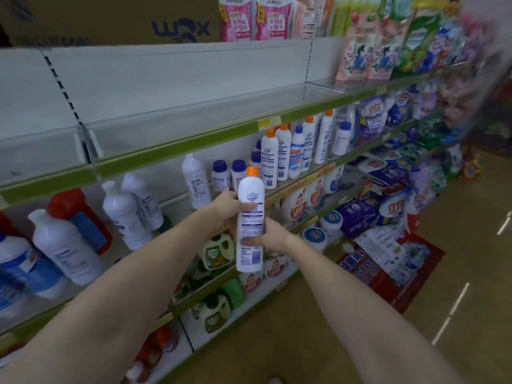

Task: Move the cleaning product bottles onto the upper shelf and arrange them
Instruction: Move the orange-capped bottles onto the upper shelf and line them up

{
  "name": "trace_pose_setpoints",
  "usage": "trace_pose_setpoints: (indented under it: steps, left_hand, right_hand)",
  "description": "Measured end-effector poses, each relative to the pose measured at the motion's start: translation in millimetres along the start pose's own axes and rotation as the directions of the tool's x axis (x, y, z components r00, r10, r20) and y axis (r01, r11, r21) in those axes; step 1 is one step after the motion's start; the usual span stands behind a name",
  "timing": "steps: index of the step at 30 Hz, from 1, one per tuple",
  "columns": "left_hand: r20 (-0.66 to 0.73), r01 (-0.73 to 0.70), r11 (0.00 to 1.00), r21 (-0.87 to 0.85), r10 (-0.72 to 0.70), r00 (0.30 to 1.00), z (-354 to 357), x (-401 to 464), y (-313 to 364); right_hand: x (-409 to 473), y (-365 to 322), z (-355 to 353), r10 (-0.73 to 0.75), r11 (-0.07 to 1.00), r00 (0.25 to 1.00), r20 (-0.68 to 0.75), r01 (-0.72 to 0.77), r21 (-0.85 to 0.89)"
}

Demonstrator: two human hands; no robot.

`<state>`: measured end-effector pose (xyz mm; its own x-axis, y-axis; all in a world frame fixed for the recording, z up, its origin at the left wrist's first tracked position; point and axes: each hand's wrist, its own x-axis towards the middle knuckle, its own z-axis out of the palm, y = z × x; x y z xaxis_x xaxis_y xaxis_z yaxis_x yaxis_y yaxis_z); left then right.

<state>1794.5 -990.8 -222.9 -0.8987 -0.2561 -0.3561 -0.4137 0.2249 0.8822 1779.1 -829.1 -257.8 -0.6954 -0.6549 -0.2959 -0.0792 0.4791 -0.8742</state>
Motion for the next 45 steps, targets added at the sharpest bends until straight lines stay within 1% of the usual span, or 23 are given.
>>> trace_pose_setpoints:
  steps: [2,5,10,14,19,22,24,27,28,30,33,35,36,38,40,42,43,44,45]
  left_hand:
    - [0.047,0.001,0.999,0.036,-0.003,0.999,-8.3,-11.4,-9.7]
    - [0.045,-0.038,0.998,0.051,0.035,0.998,-11.4,-28.9,-21.1]
    - [0.013,-0.067,0.995,-0.080,0.068,0.998,-11.9,-50.7,-36.3]
    - [-0.044,-0.063,0.987,-0.151,0.057,0.997,-17.7,-65.2,-40.8]
    - [-0.157,-0.116,0.980,-0.163,0.090,0.983,-26.0,-74.4,-44.8]
    - [-0.172,-0.109,0.981,-0.159,0.081,0.982,-29.5,-77.6,-47.2]
    - [-0.184,-0.095,0.976,-0.196,0.059,0.981,-30.9,-79.3,-47.4]
    - [-0.219,-0.101,0.950,-0.295,0.036,0.975,-30.7,-82.0,-47.8]
    - [-0.222,-0.107,0.940,-0.324,0.034,0.974,-29.6,-82.9,-47.6]
    - [-0.207,-0.108,0.930,-0.352,0.035,0.978,-28.0,-84.3,-43.2]
    - [-0.141,-0.057,0.918,-0.393,0.001,0.990,-25.0,-83.0,-30.3]
    - [-0.099,-0.023,0.894,-0.448,-0.025,0.995,-19.0,-87.3,-18.6]
    - [-0.083,-0.016,0.888,-0.460,-0.025,0.996,-15.5,-86.6,-14.9]
    - [-0.099,0.001,0.907,-0.422,-0.047,0.994,-9.3,-79.5,-13.8]
    - [-0.137,0.050,0.925,-0.377,-0.109,0.985,-7.1,-69.9,-15.6]
    - [-0.183,0.078,0.935,-0.346,-0.149,0.972,-6.9,-74.9,-8.7]
    - [-0.216,0.080,0.936,-0.344,-0.162,0.963,-6.7,-78.6,-5.0]
    - [-0.254,0.067,0.938,-0.339,-0.160,0.954,-6.9,-80.5,-2.3]
    - [-0.284,0.048,0.943,-0.329,-0.147,0.947,-6.8,-82.9,0.7]
  right_hand:
    - [-14.5,-2.2,16.1,0.012,0.999,1.000,-0.013,-0.012,-0.033]
    - [-34.5,-6.2,32.1,0.037,0.998,0.998,-0.050,-0.039,-0.045]
    - [-55.1,-20.1,43.2,0.029,0.989,0.998,-0.049,-0.035,-0.142]
    - [-55.3,-28.2,52.9,0.020,0.986,0.999,-0.028,-0.024,-0.164]
    - [-44.1,-34.2,66.6,0.022,0.994,1.000,-0.014,-0.024,-0.111]
    - [-41.9,-32.6,67.7,0.049,0.993,0.999,0.007,-0.048,-0.107]
    - [-40.7,-27.5,65.4,0.079,0.994,0.997,0.020,-0.077,-0.078]
    - [-41.5,-18.8,60.7,0.118,0.993,0.993,0.027,-0.118,0.006]
    - [-42.7,-17.2,61.2,0.121,0.992,0.992,0.027,-0.121,0.032]
    - [-42.6,-16.4,62.3,0.087,0.996,0.996,-0.020,-0.087,0.020]
    - [-41.8,-17.6,65.3,0.017,0.997,0.987,-0.157,-0.029,-0.076]
    - [-44.3,-21.1,68.1,-0.054,0.974,0.973,-0.223,0.001,-0.228]
    - [-46.6,-24.1,69.0,-0.100,0.943,0.963,-0.249,0.012,-0.332]
    - [-50.0,-29.2,70.0,-0.205,0.843,0.938,-0.281,0.024,-0.538]
    - [-52.8,-33.1,69.7,-0.285,0.739,0.921,-0.264,0.035,-0.673]
    - [-54.2,-32.8,65.1,-0.335,0.679,0.914,-0.228,0.066,-0.732]
    - [-55.2,-31.5,60.9,-0.347,0.669,0.915,-0.206,0.088,-0.738]
    - [-55.4,-29.2,55.9,-0.346,0.681,0.920,-0.182,0.112,-0.724]
    - [-55.9,-27.2,50.2,-0.331,0.718,0.929,-0.163,0.136,-0.683]
